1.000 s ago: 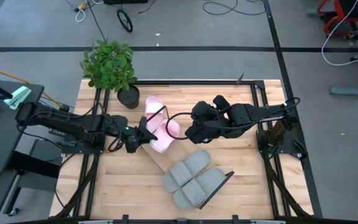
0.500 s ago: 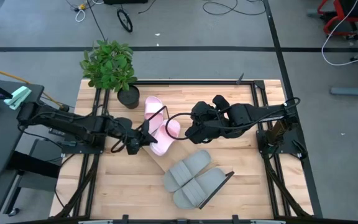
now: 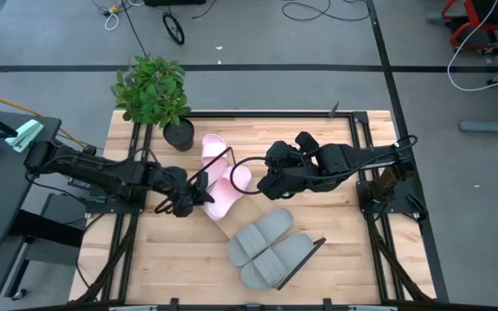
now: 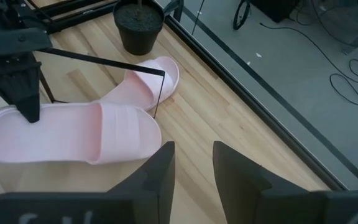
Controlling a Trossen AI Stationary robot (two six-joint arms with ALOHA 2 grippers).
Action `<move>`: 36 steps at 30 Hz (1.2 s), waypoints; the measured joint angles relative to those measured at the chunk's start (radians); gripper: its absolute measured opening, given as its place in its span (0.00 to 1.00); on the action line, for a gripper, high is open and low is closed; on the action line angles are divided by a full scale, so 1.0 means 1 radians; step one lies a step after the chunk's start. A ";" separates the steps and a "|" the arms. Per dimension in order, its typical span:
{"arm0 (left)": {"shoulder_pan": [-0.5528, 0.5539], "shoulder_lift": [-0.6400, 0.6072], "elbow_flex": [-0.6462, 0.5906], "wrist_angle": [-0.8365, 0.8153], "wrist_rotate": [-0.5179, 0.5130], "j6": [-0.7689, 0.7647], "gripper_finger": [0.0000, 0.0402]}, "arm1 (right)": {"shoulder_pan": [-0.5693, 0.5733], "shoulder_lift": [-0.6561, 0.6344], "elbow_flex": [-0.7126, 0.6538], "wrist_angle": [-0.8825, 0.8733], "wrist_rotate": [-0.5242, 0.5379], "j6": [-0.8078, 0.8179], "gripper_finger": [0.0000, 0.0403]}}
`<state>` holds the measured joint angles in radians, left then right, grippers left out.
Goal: Pick and place slides into the shelf
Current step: Put the bottom pink slide on the shelf
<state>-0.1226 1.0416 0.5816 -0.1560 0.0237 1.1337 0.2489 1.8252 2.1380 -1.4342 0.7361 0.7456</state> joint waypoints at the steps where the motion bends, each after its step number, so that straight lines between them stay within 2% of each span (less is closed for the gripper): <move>1: 0.000 0.000 0.000 -0.016 0.001 0.000 0.16 | 0.000 0.000 0.000 0.000 0.000 -0.001 0.28; 12: 0.001 0.023 0.000 -0.098 0.012 -0.001 0.16 | 0.000 0.000 0.000 0.013 0.000 -0.008 0.28; 19: -0.010 0.106 0.000 -0.102 0.028 -0.016 0.18 | 0.000 0.000 0.000 0.016 0.000 -0.008 0.28; 31: -0.019 0.149 -0.001 -0.111 0.027 -0.058 0.30 | 0.000 0.000 0.000 0.016 0.000 -0.008 0.28; 36: -0.003 0.150 -0.002 -0.116 0.028 -0.135 0.35 | 0.000 0.000 0.000 0.016 0.000 -0.008 0.28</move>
<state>-0.1259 1.1912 0.5797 -0.2721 0.0515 0.9992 0.2489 1.8252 2.1380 -1.4185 0.7357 0.7372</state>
